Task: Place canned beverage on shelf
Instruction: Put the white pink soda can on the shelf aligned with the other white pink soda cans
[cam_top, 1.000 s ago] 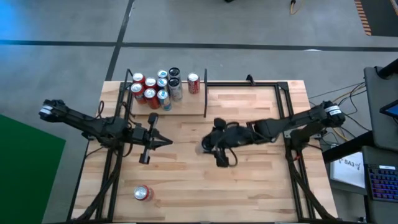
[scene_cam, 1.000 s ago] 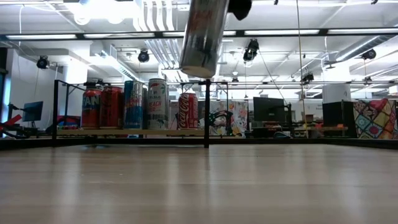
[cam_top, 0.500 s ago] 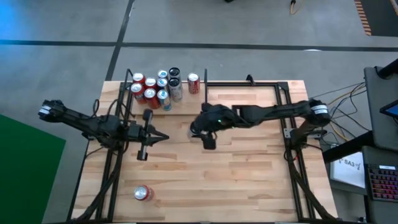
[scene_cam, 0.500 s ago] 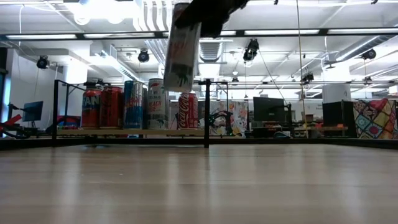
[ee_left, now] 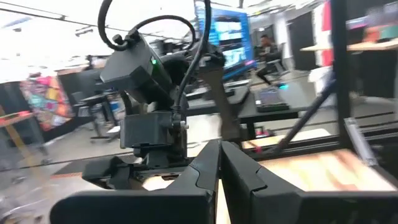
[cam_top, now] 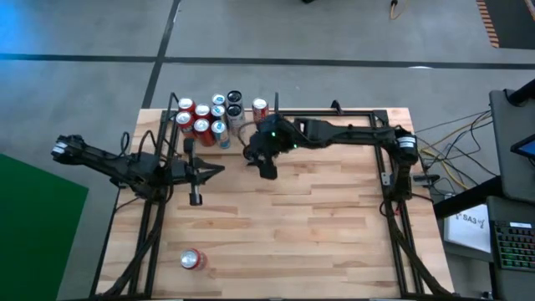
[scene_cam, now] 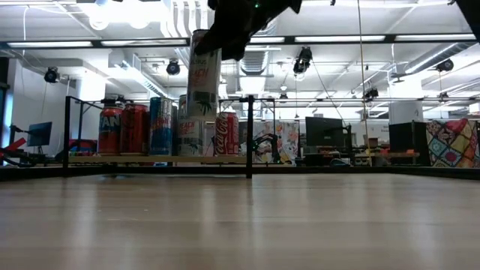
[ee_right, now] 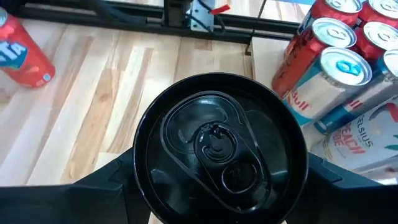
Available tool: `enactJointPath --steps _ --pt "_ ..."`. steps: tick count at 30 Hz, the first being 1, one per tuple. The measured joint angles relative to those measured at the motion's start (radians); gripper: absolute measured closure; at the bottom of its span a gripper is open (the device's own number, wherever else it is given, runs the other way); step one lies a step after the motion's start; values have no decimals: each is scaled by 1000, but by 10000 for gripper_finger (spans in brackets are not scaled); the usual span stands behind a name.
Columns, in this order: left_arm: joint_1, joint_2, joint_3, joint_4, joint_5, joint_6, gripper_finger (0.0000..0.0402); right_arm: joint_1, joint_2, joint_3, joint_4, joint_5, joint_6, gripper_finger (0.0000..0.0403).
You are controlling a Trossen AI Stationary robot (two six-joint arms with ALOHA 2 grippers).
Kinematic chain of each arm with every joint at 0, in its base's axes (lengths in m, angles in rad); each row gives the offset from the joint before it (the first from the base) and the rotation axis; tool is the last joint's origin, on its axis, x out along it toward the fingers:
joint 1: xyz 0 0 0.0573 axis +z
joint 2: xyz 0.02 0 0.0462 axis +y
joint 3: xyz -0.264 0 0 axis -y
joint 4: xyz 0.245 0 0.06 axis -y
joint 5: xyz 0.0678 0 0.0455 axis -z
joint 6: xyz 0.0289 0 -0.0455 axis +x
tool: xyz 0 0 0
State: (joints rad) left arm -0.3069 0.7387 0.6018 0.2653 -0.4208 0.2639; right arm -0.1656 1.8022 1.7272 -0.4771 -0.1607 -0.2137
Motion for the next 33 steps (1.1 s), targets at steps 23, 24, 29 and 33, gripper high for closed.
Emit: enactJointPath --steps 23,24,29,33 --pt "1 -5 0 -15 -201 69 402 -165 242 231 -34 -60 18 158" --pt "1 -5 0 -19 -201 69 402 -167 242 232 -32 -61 19 158" --pt "1 -4 0 -22 -201 69 402 -180 257 232 -12 -56 127 158" --pt "1 -4 0 -21 -201 69 402 -186 276 232 -4 -37 170 158"
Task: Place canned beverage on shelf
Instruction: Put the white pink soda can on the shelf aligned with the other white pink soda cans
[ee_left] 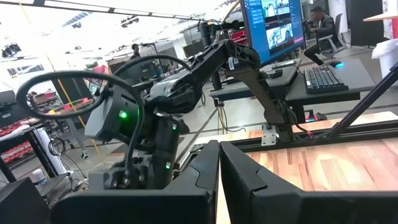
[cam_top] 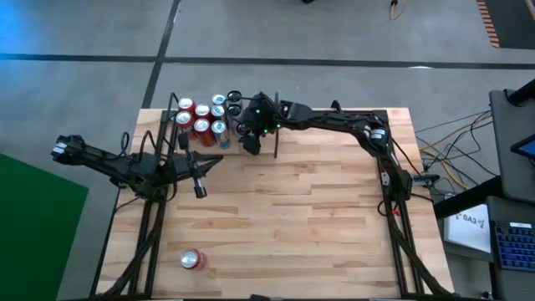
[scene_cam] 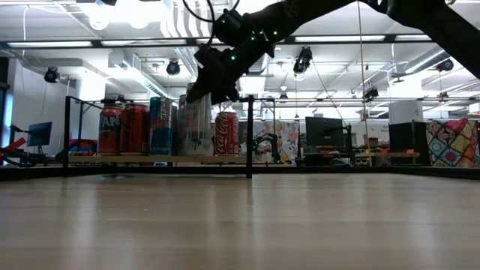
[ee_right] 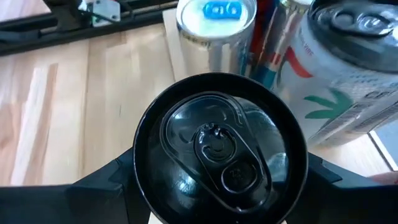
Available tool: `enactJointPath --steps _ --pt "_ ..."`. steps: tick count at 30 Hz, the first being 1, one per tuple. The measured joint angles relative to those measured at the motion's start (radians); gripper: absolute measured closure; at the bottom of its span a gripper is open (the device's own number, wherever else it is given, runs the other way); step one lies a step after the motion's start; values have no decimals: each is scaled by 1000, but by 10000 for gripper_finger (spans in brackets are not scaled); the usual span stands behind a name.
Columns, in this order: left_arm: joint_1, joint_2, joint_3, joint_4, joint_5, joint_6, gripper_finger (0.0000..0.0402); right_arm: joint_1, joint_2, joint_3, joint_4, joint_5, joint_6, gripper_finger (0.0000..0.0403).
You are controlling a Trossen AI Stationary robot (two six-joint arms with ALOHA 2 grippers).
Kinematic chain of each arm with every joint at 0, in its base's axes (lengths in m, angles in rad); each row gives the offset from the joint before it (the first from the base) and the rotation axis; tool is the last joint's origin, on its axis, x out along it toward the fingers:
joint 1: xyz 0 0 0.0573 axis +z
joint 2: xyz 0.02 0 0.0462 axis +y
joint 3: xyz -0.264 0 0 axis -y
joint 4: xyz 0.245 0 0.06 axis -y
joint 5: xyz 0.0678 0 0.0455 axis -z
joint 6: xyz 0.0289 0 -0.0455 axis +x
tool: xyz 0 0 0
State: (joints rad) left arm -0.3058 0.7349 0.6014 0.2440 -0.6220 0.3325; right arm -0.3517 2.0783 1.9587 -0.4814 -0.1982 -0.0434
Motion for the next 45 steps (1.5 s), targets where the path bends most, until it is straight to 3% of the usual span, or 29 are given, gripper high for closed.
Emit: enactJointPath --steps 19,45 --pt "0 0 0 0 0 0 402 0 13 0 5 -3 -60 158" --pt "0 1 0 -5 0 0 402 -1 13 -2 45 0 -80 126"
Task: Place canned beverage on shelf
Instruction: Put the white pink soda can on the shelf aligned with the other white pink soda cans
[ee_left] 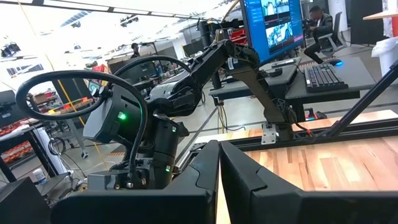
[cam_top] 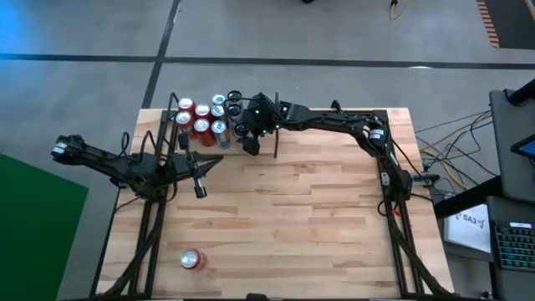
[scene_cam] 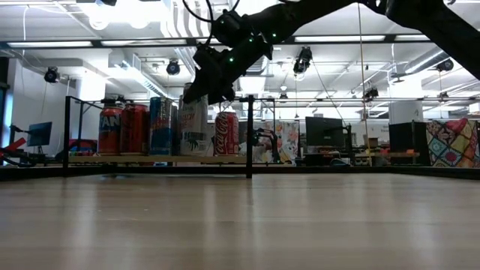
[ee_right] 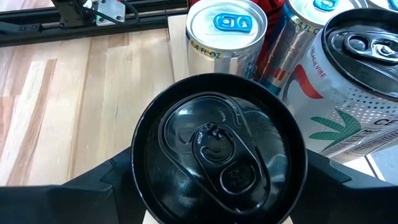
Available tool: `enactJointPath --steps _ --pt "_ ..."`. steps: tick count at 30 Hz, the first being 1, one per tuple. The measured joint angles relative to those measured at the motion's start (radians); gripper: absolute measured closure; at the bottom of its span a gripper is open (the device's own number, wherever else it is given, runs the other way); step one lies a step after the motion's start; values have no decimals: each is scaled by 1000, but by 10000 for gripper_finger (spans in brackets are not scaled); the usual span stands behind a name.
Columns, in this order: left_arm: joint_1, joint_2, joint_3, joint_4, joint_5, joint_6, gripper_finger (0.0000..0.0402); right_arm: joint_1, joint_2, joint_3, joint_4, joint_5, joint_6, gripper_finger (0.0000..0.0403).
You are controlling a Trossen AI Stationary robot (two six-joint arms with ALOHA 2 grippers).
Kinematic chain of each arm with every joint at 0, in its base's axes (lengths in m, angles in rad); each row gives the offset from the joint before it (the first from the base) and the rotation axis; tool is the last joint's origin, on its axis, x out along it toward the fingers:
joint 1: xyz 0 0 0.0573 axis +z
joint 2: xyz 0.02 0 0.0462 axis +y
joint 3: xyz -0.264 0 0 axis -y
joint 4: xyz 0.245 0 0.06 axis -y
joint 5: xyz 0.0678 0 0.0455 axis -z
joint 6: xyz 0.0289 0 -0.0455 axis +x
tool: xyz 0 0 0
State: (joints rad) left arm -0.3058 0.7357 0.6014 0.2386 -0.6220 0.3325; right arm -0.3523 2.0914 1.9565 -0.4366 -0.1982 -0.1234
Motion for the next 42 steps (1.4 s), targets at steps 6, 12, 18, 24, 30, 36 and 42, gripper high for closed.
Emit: enactJointPath --steps 6,12,18,24,30,36,42 --pt "0 0 0 -2 0 0 402 0 0 0 0 0 0 125" --pt "0 0 0 -1 0 0 402 0 0 0 0 0 0 124" --pt "0 0 0 -2 0 0 402 0 0 0 0 0 6 124" --pt "0 0 0 -1 0 0 402 -3 0 -1 0 0 9 124" --pt "0 0 0 -1 0 0 402 -4 0 -1 0 1 15 124" --pt "0 0 0 -1 0 0 402 -4 0 -1 8 28 13 105" --pt "0 0 0 -1 0 0 402 -5 -1 -1 4 27 11 79"
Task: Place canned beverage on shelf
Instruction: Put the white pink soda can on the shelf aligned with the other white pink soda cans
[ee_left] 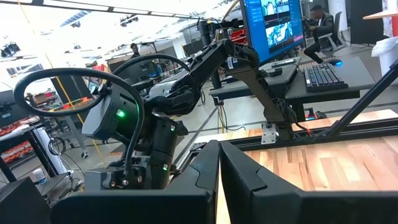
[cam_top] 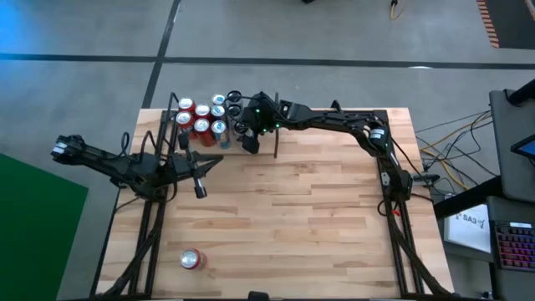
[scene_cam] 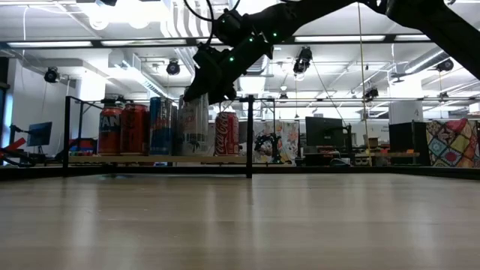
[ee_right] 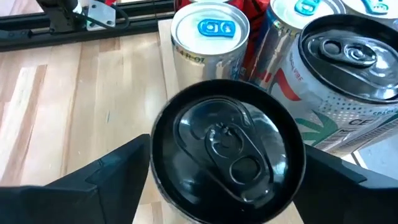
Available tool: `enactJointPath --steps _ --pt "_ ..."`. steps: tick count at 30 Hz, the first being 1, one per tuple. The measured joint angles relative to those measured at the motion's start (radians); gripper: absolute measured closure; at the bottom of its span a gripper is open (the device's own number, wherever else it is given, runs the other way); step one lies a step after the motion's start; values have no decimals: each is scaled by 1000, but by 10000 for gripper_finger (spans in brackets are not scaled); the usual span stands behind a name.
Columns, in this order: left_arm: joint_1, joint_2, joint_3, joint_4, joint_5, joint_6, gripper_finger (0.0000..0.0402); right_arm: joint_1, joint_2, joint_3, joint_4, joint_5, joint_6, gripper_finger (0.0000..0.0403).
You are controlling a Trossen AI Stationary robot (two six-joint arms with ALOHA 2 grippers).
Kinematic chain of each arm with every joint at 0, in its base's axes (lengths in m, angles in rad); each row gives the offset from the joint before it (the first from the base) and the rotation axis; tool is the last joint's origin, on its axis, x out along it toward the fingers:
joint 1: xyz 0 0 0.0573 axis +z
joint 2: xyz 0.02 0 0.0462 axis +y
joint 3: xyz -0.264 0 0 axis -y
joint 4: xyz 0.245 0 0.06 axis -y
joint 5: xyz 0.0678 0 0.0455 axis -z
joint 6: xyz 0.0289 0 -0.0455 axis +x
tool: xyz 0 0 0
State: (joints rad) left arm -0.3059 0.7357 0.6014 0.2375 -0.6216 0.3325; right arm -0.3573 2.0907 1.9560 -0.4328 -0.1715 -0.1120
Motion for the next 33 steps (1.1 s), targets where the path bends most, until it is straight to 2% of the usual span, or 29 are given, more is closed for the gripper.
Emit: enactJointPath --steps 7,20,28,31,33 --pt "0 0 0 0 0 0 402 1 -5 7 -4 0 7 71" --pt "0 0 0 0 0 0 402 2 -9 189 -151 0 6 76" --pt "0 0 0 0 0 0 402 39 -27 250 -224 16 -18 77" --pt "0 0 0 -2 0 0 402 60 -48 250 -243 16 -39 92" --pt "0 0 0 -5 0 0 402 73 -57 250 -266 16 -49 117"
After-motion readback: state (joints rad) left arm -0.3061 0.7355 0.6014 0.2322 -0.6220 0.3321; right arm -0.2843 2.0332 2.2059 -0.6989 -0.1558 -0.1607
